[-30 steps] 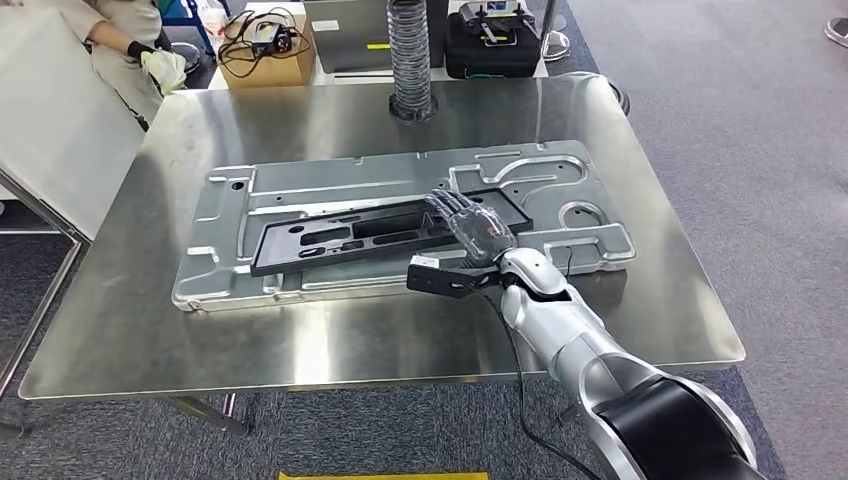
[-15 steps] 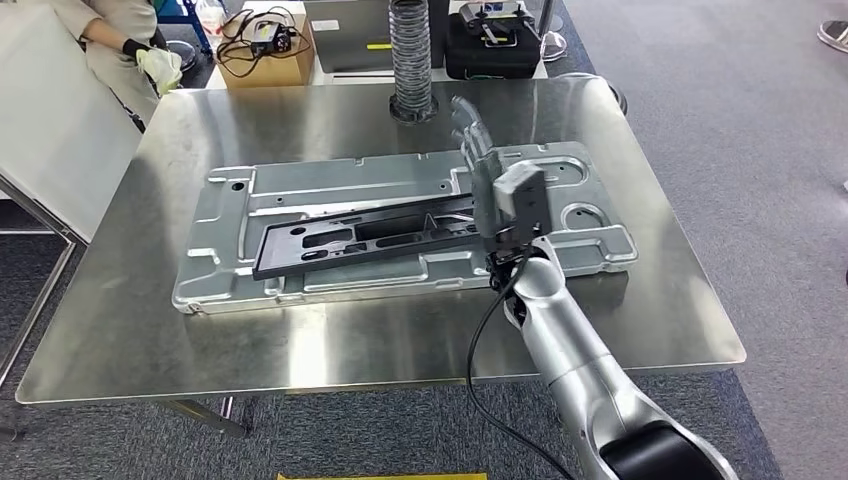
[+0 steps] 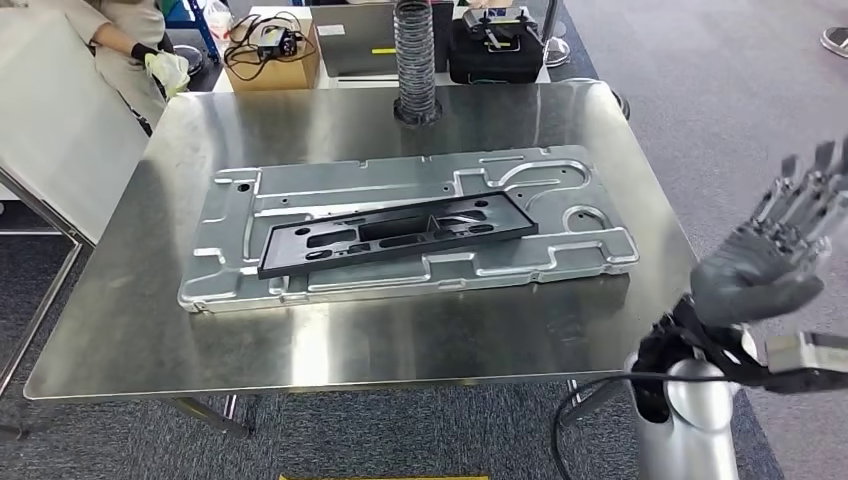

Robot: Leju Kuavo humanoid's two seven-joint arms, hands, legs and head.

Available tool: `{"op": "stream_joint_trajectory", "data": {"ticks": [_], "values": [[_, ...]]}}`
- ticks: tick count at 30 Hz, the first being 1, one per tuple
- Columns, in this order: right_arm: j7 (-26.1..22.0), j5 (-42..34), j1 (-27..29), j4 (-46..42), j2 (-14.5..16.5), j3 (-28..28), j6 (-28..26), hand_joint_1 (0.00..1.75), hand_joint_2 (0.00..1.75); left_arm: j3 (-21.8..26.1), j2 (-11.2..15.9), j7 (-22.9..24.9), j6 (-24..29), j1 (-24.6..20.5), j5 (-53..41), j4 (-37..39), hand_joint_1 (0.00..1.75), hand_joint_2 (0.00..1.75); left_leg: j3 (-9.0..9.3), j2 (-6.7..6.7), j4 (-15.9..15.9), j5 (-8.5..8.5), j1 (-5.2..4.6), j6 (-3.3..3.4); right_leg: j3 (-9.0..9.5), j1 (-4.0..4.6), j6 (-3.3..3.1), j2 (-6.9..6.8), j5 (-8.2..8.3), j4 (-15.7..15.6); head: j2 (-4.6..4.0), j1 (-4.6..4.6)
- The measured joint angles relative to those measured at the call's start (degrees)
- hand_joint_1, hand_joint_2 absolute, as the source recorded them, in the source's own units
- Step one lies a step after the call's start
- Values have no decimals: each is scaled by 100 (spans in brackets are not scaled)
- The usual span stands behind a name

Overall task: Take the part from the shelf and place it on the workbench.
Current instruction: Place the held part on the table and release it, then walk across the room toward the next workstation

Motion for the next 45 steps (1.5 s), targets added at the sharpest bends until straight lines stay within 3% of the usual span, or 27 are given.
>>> {"op": "stream_joint_trajectory", "data": {"ticks": [2,5,7,8,11,13,16,18,20,21,22,23,25,27,28,29,31,32,33,35,36,37,39,40,41,43,45], "values": [[-25,-3,451,-116,-26,-353,-11,0,0,24,-2,0,-10,7,0,0,0,0,-56,21,198,-219,-3,-44,-21,-37,-64,-20,57,-36,-1,-14],[-50,-117,1023,-166,-25,-766,-100,0,0,55,-2,-14,-48,15,-1,0,0,0,-358,46,1195,-961,4,-90,-129,-49,-110,-45,149,-46,0,-61],[-50,-201,1350,-160,-6,-1032,-201,0,0,70,2,-38,-84,19,-2,0,0,0,-370,47,1570,-1164,4,-102,-232,-47,-98,-57,222,-36,0,-62],[-49,-225,1488,-156,3,-1155,-220,0,0,76,2,-51,-103,20,-2,0,0,0,-208,47,1423,-1105,4,-97,-283,-47,-87,-58,261,-30,0,-63],[19,-169,1804,-138,14,-1391,-166,0,0,88,2,-79,-135,4,-1,0,0,0,627,40,177,-747,-10,-43,-379,-43,-23,-45,368,-3,0,-58],[131,-17,1926,-114,16,-1468,-111,0,0,92,0,-91,-137,-9,3,0,0,0,831,33,-190,-663,-43,15,-390,-40,49,-36,440,2,1,-45],[249,109,2058,-65,20,-1541,-64,0,0,98,-9,-96,-136,-11,10,0,0,0,751,55,-188,-516,-67,129,-415,-71,160,-25,490,1,1,-40],[323,168,2110,-29,22,-1590,-4,0,0,99,-19,-96,-137,-17,13,0,0,0,633,94,-216,-376,-53,201,-532,-90,210,-20,100,312,1,-23],[443,297,2125,37,23,-1641,97,0,0,100,-21,-90,-144,-20,11,0,0,0,473,126,-205,-255,-64,240,-708,-96,247,-21,-523,1019,1,-7],[505,368,2126,87,23,-1670,154,0,0,100,-21,-85,-148,-20,8,0,0,0,388,136,-193,-195,-71,244,-759,-96,261,-21,-705,1372,1,-7],[552,431,2128,143,23,-1702,217,0,0,100,-21,-78,-151,-22,5,0,0,0,297,143,-174,-139,-78,241,-741,-96,269,-21,-746,1592,0,-8],[587,484,2128,200,22,-1738,278,0,0,100,-22,-69,-154,-25,2,0,0,0,201,146,-148,-89,-82,235,-637,-96,268,-21,-672,1634,0,-9],[627,583,2129,304,23,-1802,384,0,0,100,-27,-55,-154,-30,-1,0,0,0,21,147,-76,-5,-84,213,-142,-93,242,-21,-413,1142,0,-8],[658,710,2129,395,25,-1834,440,0,0,100,-43,-52,-154,-35,-2,0,0,0,-103,143,-9,66,-96,172,450,-64,177,-21,-429,332,1,-10],[682,803,2133,441,27,-1843,464,0,0,100,-52,-56,-154,-38,-2,0,0,0,-134,142,7,106,-99,142,623,-44,140,-21,-495,58,1,-10],[732,920,2139,493,30,-1853,496,0,44,100,-62,-61,-153,-37,-2,0,0,0,-152,142,5,152,-97,106,697,-22,99,-22,-545,-93,0,-13],[890,1192,2150,637,42,-1880,585,0,131,102,-70,-71,-152,-30,-2,0,0,0,-169,138,-4,213,-85,34,658,-29,24,-32,-474,-155,-1,-10],[999,1343,2147,755,54,-1902,640,0,175,104,-71,-74,-152,-26,-2,0,0,0,-203,133,52,127,-78,5,613,-41,-14,-41,-412,-171,-1,-16],[1100,1495,2141,897,69,-1928,688,0,175,105,-75,-76,-154,-22,-2,0,0,0,-262,127,209,-68,-71,-20,554,-56,-47,-51,-344,-188,-1,-28],[1273,1871,2104,1319,99,-2015,767,0,175,107,-86,-75,-165,-20,-4,0,0,0,-437,120,833,-651,-50,-60,395,-55,-84,-64,-211,-186,-1,-55],[1317,2061,2081,1596,111,-2079,786,0,175,107,-92,-73,-175,-19,-5,0,0,0,-505,120,1199,-857,-43,-78,308,-50,-85,-67,-145,-179,-1,-64],[1333,2221,2061,1886,124,-2152,798,0,175,107,-94,-70,-186,-20,-8,0,0,0,-522,120,1469,-923,-41,-90,217,-45,-81,-72,-82,-166,-1,-63],[1307,2377,2040,2387,149,-2287,802,0,175,107,-96,-64,-199,-20,-13,0,0,0,-287,120,1465,-679,-41,-92,23,-41,-63,-82,31,-112,-1,-64],[1290,2399,2031,2548,161,-2335,801,0,175,107,-96,-62,-202,-23,-15,0,0,0,-25,119,1174,-521,-41,-79,-69,-41,-49,-85,78,-74,0,-65],[1280,2415,2020,2673,169,-2373,799,0,175,107,-96,-61,-202,-32,-17,0,0,0,295,117,748,-474,-46,-59,-149,-36,-30,-84,121,-35,1,-67],[1281,2454,1995,2839,178,-2428,798,0,175,106,-96,-61,-206,-50,-18,0,0,0,756,109,43,-567,-67,3,-226,-27,26,-82,204,10,1,-61],[1420,2684,1957,3001,186,-2476,769,0,175,106,-102,-57,-220,-54,-19,0,0,0,823,105,-173,-600,-85,86,-240,-26,97,-84,308,-7,1,-79]]}}
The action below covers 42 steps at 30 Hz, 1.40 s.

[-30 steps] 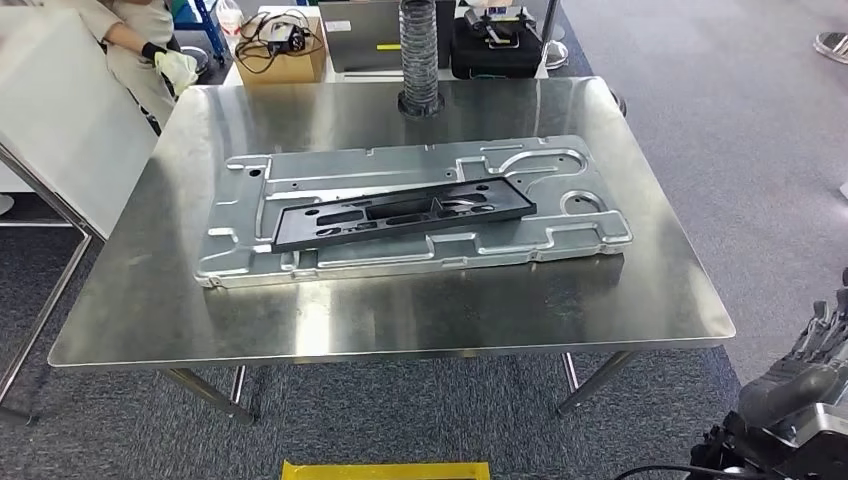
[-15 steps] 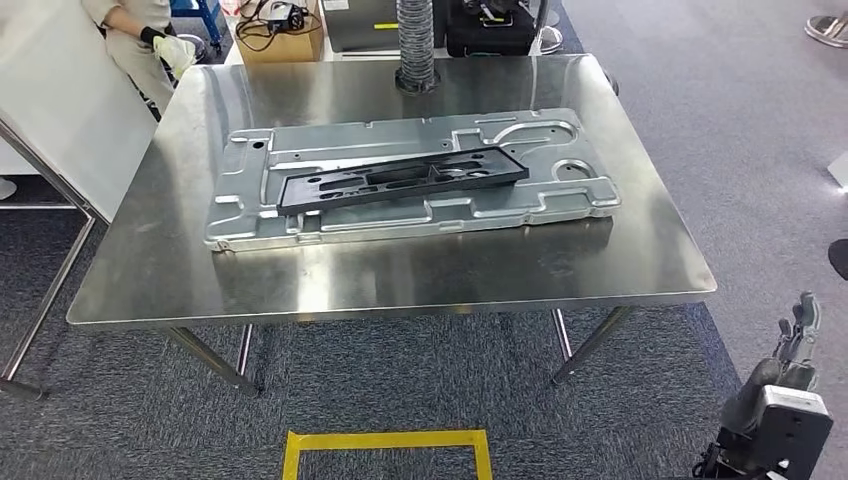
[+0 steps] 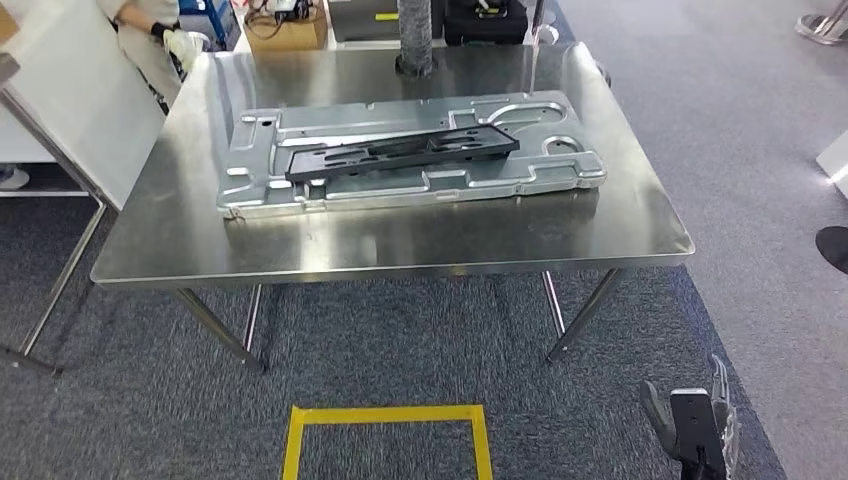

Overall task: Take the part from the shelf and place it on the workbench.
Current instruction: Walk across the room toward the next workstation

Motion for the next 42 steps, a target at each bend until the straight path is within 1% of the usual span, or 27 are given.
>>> {"op": "stream_joint_trajectory", "data": {"ticks": [2,3,4,6,7,8,9,11,13,14,15,17,18,21,25,27,29,31,33,34,35,37,38,39,40,41,42], "values": [[212,484,-74,374,5,-94,-146,0,175,1,-19,8,-15,-4,-1,0,0,0,-101,21,-30,126,14,99,-47,-12,66,15,-39,29,-1,-31],[276,759,-133,696,4,-174,-300,0,175,2,-28,11,-20,-8,-2,0,0,0,-169,32,-50,205,24,146,-101,-17,98,24,-215,153,-1,-16],[304,1022,-213,1114,-4,-274,-511,0,175,2,-37,13,-20,-13,-7,0,0,0,-251,41,-60,281,28,180,-176,-31,126,32,-490,386,-1,-1],[376,1517,-400,2172,-55,-512,-1057,0,175,2,-44,15,-27,-7,-18,0,0,0,-432,41,-55,422,13,215,-337,-48,178,34,-1050,1102,0,35],[471,1720,-478,2759,-99,-631,-1315,0,175,2,-47,16,-39,0,-24,0,0,0,-525,40,-43,491,3,218,-367,-54,193,34,-1151,1420,-1,39],[611,1866,-535,3326,-149,-743,-1507,0,175,2,-49,16,-58,7,-26,0,0,0,-621,38,-26,557,-4,216,-329,-57,198,34,-1109,1604,-1,39],[819,1957,-571,3824,-194,-842,-1604,0,175,2,-49,18,-78,16,-31,0,0,0,-719,33,-4,617,-10,208,-198,-56,191,34,-956,1586,-1,40],[1390,2060,-616,4626,-262,-1004,-1582,0,175,2,-52,38,-108,32,-53,0,0,0,-884,26,49,721,-19,177,351,-49,140,35,-709,986,0,38],[1964,2139,-667,5143,-289,-1087,-1380,0,175,2,-58,77,-116,39,-82,0,0,0,-969,41,95,805,-38,122,974,-19,66,35,-806,109,0,30],[2217,2171,-695,5352,-294,-1113,-1228,0,175,2,-61,107,-119,34,-100,0,0,0,-986,57,101,850,-39,88,1145,4,27,38,-883,-164,-1,28],[2476,2193,-724,5543,-294,-1139,-1031,0,175,1,-61,142,-122,28,-118,0,0,0,-996,73,99,901,-38,54,1199,26,-9,39,-910,-297,-1,23],[3053,2186,-768,5885,-280,-1204,-520,0,175,-1,-57,223,-131,29,-171,0,0,0,-1037,69,131,895,-17,-16,1118,20,-88,22,-810,-318,-1,27],[3349,2152,-788,6019,-266,-1240,-235,0,175,-4,-55,255,-137,41,-203,0,0,0,-1084,54,239,738,-7,-48,1059,10,-131,8,-742,-327,-1,19],[4004,2005,-835,6254,-206,-1349,475,0,175,-22,-56,316,-169,73,-288,2,0,0,-1269,26,872,3,21,-111,871,8,-205,-11,-578,-331,-1,-22],[4176,1953,-848,6304,-176,-1396,703,0,175,-32,-57,329,-185,73,-319,2,0,0,-1325,26,1208,-214,28,-129,787,14,-208,-12,-515,-323,-1,-25],[4217,1766,-908,6408,-50,-1587,964,0,175,-79,-57,383,-208,53,-393,2,0,0,-829,26,1076,-47,33,-128,425,16,-180,-9,-330,-185,-1,-27],[4127,1572,-983,6497,82,-1808,1108,0,175,-134,-57,449,-222,19,-455,2,0,0,-83,23,355,48,14,-81,74,26,-117,-8,-141,-21,-1,-26],[4043,1523,-1022,6518,111,-1913,1106,0,175,-155,-57,496,-216,6,-484,2,0,0,112,21,-52,-104,-18,1,23,27,-50,-17,-45,3,-1,-24],[3987,1488,-1045,6537,118,-2001,1110,0,175,-165,-67,554,-204,23,-510,2,0,0,37,38,-77,-15,-15,90,-9,11,18,-10,1,12,-1,-33],[3967,1468,-1052,6543,119,-2042,1114,0,175,-168,-72,580,-199,29,-514,2,0,0,-20,51,-85,56,-7,135,-50,2,48,3,-126,99,-1,-27],[3953,1448,-1054,6549,119,-2080,1119,0,175,-169,-77,597,-196,32,-517,2,0,0,-94,61,-96,138,4,173,-113,-7,78,15,-370,292,-1,-18],[3941,1425,-1060,6559,122,-2140,1136,0,175,-172,-79,621,-191,31,-521,2,0,0,-278,66,-90,289,6,214,-276,-35,130,30,-1017,973,0,8],[3938,1422,-1062,6563,124,-2160,1145,0,175,-173,-79,626,-188,33,-522,2,0,0,-375,66,-81,362,3,213,-330,-47,154,31,-1208,1329,0,13],[3937,1421,-1065,6568,125,-2176,1155,0,175,-173,-79,629,-187,34,-522,2,0,0,-473,68,-67,433,0,205,-327,-56,170,31,-1245,1576,-1,14],[3935,1421,-1067,6571,126,-2188,1166,0,175,-173,-79,630,-187,33,-523,2,0,0,-576,70,-47,501,0,193,-235,-63,178,31,-1142,1643,-1,16],[3933,1421,-1071,6573,127,-2197,1177,0,175,-174,-79,630,-187,31,-523,2,0,0,-679,71,-22,567,2,178,-46,-67,176,31,-969,1509,-1,16],[3932,1421,-1077,6574,127,-2204,1187,0,175,-174,-80,630,-187,29,-523,2,0,0,-774,70,9,627,5,160,240,-68,162,32,-816,1188,-1,16]]}}
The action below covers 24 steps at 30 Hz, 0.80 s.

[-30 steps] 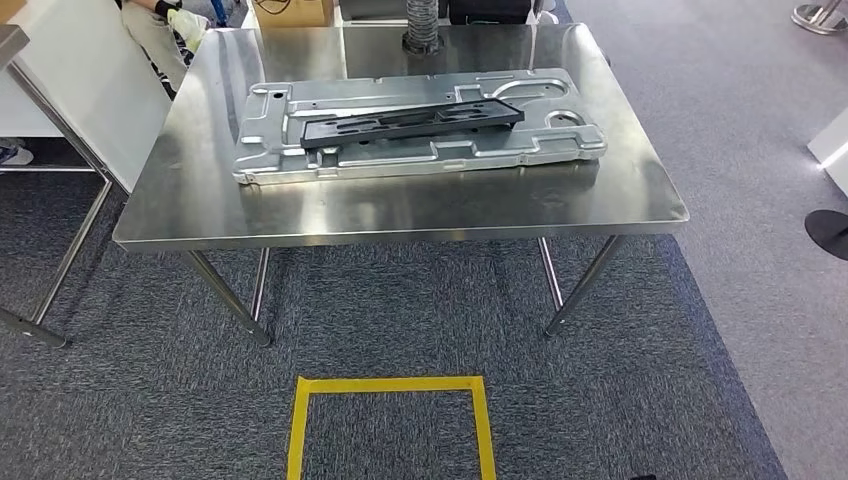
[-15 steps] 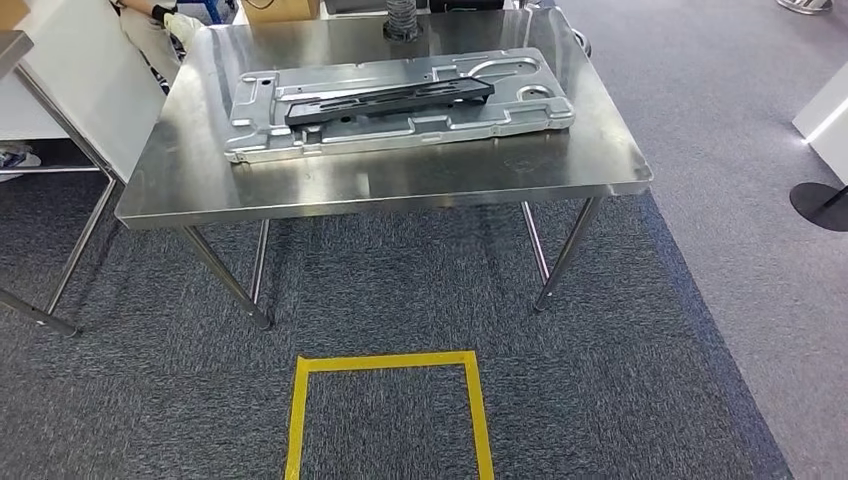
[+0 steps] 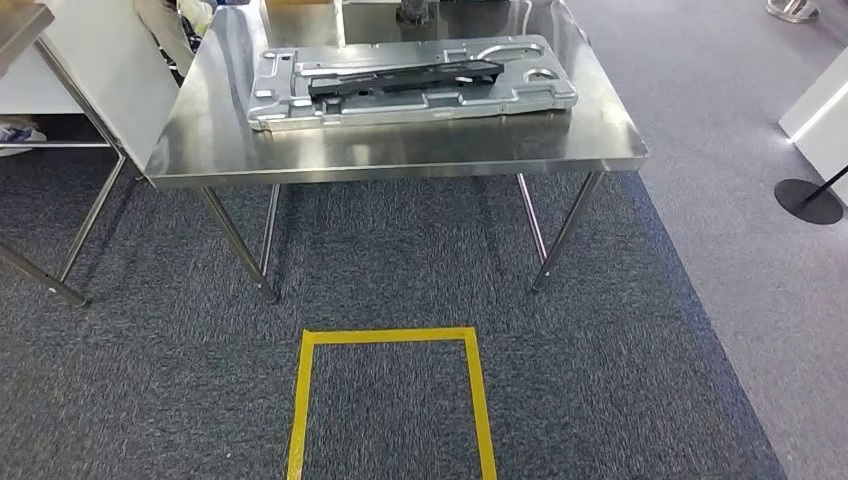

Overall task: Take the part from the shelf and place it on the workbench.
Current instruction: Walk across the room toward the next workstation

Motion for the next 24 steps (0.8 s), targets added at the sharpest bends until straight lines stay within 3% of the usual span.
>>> {"op": "stream_joint_trajectory", "data": {"ticks": [2,3,4,6,7,9,11,12,13,14,16,18,19,22,24], "values": [[-2,0,-22,0,0,-9,8,0,175,-5,-6,0,0,-2,-2,0,0,0,-141,-5,57,102,-11,-48,678,21,-60,4,3,-922,1,-3],[-7,0,-37,1,1,-14,9,0,175,-8,-9,0,0,-3,-4,0,0,0,-175,-4,73,152,-15,-79,899,38,-100,4,-69,-1267,1,-6],[-11,0,-46,3,3,-20,14,0,175,-10,-11,1,0,-5,-6,0,0,0,-196,-1,73,206,-14,-113,1009,59,-144,5,-131,-1467,1,-9],[-20,0,-48,13,5,-37,43,0,175,-13,-11,1,0,3,-14,0,0,0,-229,-2,67,286,2,-185,952,66,-235,-6,-68,-1521,0,-15],[-22,0,-49,18,5,-46,67,0,175,-15,-11,1,1,10,-20,0,0,0,-272,-12,124,203,14,-217,894,63,-285,-17,-8,-1520,0,-19],[-53,0,-53,26,4,-64,111,0,175,-23,-12,-3,8,23,-33,0,0,0,-427,-34,541,-272,32,-267,746,58,-362,-37,119,-1530,-1,-45],[-138,-5,-49,26,3,-80,175,0,175,-31,-14,-5,16,26,-37,0,0,0,-604,-39,1276,-786,42,-299,579,75,-390,-40,240,-1524,-1,-67],[-206,-15,-46,26,3,-88,227,0,175,-33,-15,-4,17,25,-37,0,0,0,-642,-39,1586,-860,45,-308,495,84,-390,-40,300,-1515,-1,-66],[-285,-28,-45,26,3,-98,289,0,175,-33,-14,-3,18,26,-37,0,0,0,-607,-39,1747,-790,48,-309,411,89,-386,-40,353,-1498,-1,-67],[-365,-48,-44,27,4,-109,351,0,175,-34,-11,-1,21,24,-37,0,0,0,-477,-40,1708,-627,49,-301,329,92,-378,-40,397,-1470,-1,-67],[-496,-85,-45,28,7,-133,441,0,175,-36,-1,2,32,13,-37,0,0,0,73,-41,1059,-381,42,-256,193,94,-350,-38,456,-1393,1,-69],[-569,-119,-48,28,13,-155,500,0,175,-38,10,1,46,-9,-38,0,0,0,615,-40,235,-469,20,-198,107,105,-300,-40,498,-1317,1,-66],[-593,-129,-51,28,16,-167,521,0,175,-39,15,1,50,-18,-38,0,0,0,738,-39,-2,-555,7,-174,79,108,-268,-46,524,-1295,0,-64],[-653,-158,-55,28,5,-213,540,0,175,-39,7,-1,54,-6,-39,1,0,0,725,-25,-144,-542,28,-95,9,105,-167,-50,542,-1204,0,-60],[-675,-175,-49,30,-9,-247,544,0,175,-38,0,-3,52,2,-38,2,0,0,679,-10,-176,-464,54,-30,-174,88,-109,-24,250,-787,-1,-38]]}}
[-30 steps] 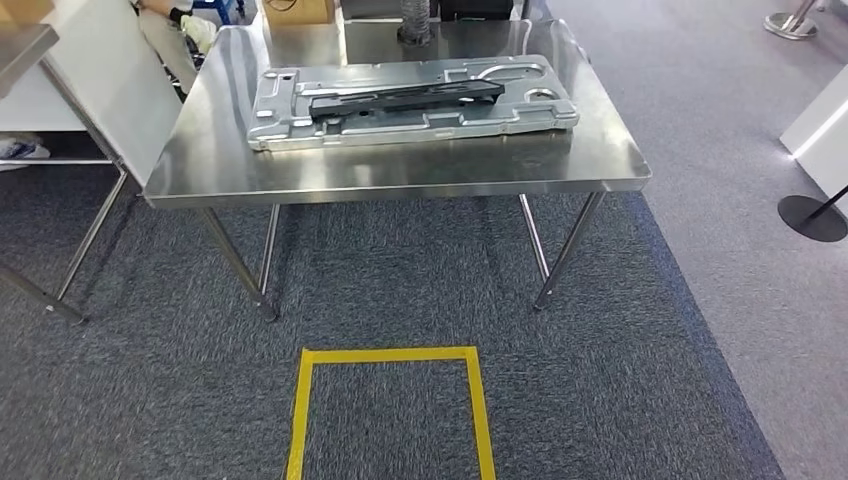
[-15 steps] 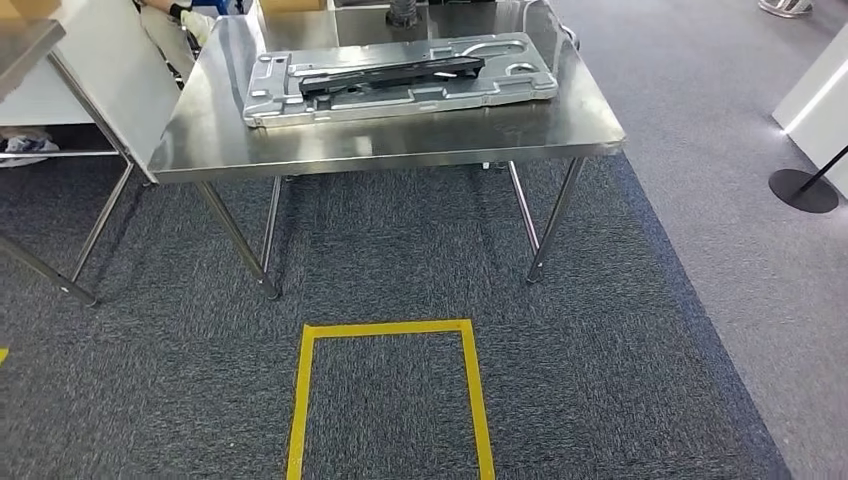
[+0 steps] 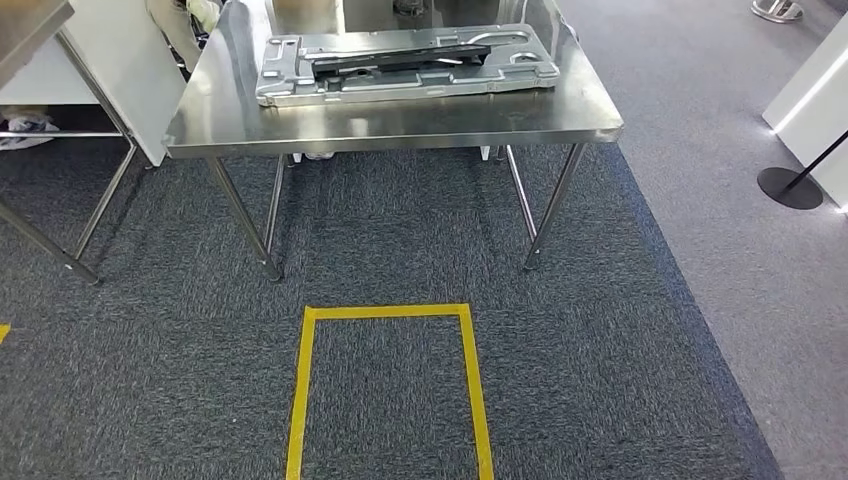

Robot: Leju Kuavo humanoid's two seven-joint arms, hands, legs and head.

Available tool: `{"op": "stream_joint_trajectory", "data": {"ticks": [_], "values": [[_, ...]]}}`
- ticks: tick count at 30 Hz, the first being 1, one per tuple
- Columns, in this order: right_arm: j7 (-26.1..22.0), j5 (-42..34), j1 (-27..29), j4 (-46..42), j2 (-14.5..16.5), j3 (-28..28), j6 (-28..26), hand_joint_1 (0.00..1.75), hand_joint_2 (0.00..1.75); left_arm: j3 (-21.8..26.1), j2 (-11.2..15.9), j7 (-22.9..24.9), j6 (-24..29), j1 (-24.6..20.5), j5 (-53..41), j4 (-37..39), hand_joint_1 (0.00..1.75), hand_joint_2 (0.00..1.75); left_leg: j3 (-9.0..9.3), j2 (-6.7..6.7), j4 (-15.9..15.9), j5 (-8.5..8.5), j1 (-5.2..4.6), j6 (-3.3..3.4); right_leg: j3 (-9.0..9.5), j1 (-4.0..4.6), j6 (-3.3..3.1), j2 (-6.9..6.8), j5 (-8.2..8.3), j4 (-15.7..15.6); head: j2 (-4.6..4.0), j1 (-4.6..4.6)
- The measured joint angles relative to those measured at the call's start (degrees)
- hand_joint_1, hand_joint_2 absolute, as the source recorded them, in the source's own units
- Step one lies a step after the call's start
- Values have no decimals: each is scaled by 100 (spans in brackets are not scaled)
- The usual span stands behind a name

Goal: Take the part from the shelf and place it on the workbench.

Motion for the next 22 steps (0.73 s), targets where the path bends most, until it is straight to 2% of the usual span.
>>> {"op": "stream_joint_trajectory", "data": {"ticks": [2,3,4,5,7,9,11,13,15,16,17,18,20,22], "values": [[-7,-9,11,4,-1,-15,8,0,175,-1,2,-1,0,1,1,0,0,0,-82,2,15,50,-11,24,-314,-31,51,21,-449,756,0,19],[-9,-10,19,6,0,-19,12,0,175,-1,3,-1,0,5,2,0,0,0,-123,2,30,68,-16,20,-420,-48,69,24,-579,1057,0,18],[-10,-10,25,8,0,-21,12,0,175,-1,3,-2,0,10,2,0,0,0,-156,2,48,81,-18,14,-431,-61,82,24,-599,1173,0,18],[-12,-10,29,9,-1,-24,10,0,175,0,4,-2,0,12,3,0,0,0,-180,1,69,89,-18,7,-330,-73,88,24,-514,1062,0,19],[-12,-10,30,9,-2,-33,2,0,175,0,1,-6,-1,10,5,0,0,0,-202,0,116,89,-15,-17,144,-85,71,23,-191,281,0,21],[-15,-10,22,9,-2,-50,17,0,175,0,-2,-4,-2,3,18,0,0,0,-228,0,166,80,-32,-68,490,-68,16,24,-16,-364,1,15],[-22,-8,19,9,-2,-68,76,0,175,0,-3,42,-2,-6,43,0,0,0,-250,0,176,90,-45,-132,525,-40,-46,26,-6,-487,1,10],[-27,12,27,9,-2,-77,148,0,175,1,-2,122,-2,-8,59,0,0,0,-258,0,166,97,-44,-102,516,-39,-69,28,21,-514,1,10],[-28,48,30,9,-2,-78,189,0,175,4,-1,198,-2,-8,66,0,0,87,-262,-2,153,108,-43,-70,514,-38,-81,29,41,-538,1,10],[-27,63,30,9,-3,-78,197,0,175,7,-2,228,-2,-8,72,0,0,131,-263,-3,140,125,-38,-84,510,-30,-96,29,41,-535,1,8],[-27,73,29,9,-3,-78,197,0,131,10,-3,252,-2,-7,75,0,0,175,-261,-4,130,132,-32,-116,507,-23,-110,28,41,-532,0,10],[-30,77,28,9,-4,-78,197,0,87,12,-4,269,3,-7,79,0,0,175,-259,-4,124,137,-28,-134,505,-19,-120,28,41,-529,0,9],[-48,75,26,9,-4,-86,197,0,87,16,-5,317,31,-8,80,0,0,175,-259,-5,119,146,-23,-149,501,-13,-133,27,40,-521,0,9],[-72,73,26,9,-4,-101,200,0,175,21,-5,376,70,-8,78,0,0,175,-259,-5,117,151,-23,-160,498,-12,-138,26,40,-515,0,10]]}}
